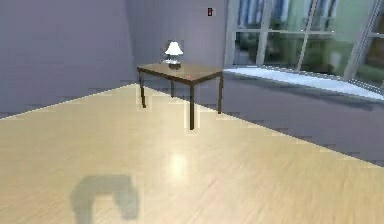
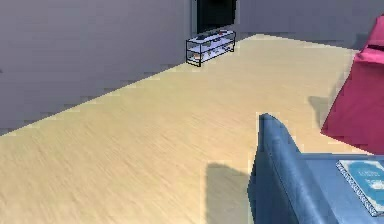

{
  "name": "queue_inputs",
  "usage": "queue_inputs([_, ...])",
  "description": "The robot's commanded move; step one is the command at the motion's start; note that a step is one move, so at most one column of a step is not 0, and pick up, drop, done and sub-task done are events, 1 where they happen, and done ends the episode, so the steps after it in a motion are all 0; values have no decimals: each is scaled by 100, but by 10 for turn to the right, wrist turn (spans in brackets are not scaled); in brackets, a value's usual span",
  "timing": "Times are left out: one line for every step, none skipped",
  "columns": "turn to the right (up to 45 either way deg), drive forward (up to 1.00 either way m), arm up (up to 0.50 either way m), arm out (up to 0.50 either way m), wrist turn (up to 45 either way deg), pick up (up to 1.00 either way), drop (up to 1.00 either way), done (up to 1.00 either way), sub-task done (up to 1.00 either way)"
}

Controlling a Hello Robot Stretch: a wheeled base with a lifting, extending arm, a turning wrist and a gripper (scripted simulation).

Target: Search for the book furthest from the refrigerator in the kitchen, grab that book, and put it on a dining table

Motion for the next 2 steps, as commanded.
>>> queue_inputs([0,20,0,0,0,0,0,0,0])
queue_inputs([-450,0,0,0,0,0,0,0,0])
